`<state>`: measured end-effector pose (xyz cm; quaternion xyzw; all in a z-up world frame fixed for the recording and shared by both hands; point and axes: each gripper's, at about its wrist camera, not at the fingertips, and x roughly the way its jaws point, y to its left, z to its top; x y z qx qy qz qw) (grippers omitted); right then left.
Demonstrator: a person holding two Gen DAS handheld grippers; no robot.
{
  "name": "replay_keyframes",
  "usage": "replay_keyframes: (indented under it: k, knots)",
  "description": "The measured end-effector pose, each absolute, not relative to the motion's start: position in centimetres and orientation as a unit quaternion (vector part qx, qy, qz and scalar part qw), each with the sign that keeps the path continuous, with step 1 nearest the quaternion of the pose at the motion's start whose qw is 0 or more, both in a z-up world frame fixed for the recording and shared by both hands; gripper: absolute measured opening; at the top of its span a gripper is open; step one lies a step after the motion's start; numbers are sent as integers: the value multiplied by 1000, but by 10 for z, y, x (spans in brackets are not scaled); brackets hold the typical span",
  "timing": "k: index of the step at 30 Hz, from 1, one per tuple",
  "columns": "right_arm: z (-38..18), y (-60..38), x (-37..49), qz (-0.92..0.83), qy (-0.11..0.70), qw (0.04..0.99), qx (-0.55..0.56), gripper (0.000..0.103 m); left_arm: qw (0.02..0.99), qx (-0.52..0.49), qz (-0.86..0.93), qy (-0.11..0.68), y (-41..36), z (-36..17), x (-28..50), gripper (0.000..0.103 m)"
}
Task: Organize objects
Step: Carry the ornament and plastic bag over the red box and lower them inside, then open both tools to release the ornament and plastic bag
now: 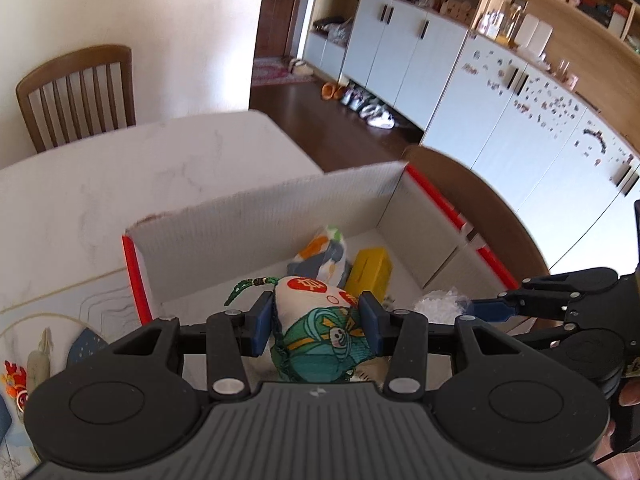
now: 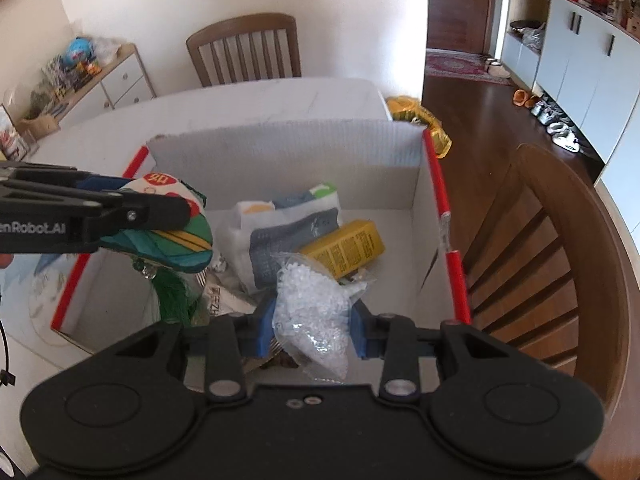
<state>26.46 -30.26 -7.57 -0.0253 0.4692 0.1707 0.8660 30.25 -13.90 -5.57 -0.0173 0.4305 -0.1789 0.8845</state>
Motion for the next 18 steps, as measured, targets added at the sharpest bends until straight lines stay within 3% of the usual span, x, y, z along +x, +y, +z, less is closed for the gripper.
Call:
replay_keyframes:
  k: [18]
  knots:
    - [-102,-294,276,198,493,844,-72,38,878,2,-165,449,-145,-79,309,48]
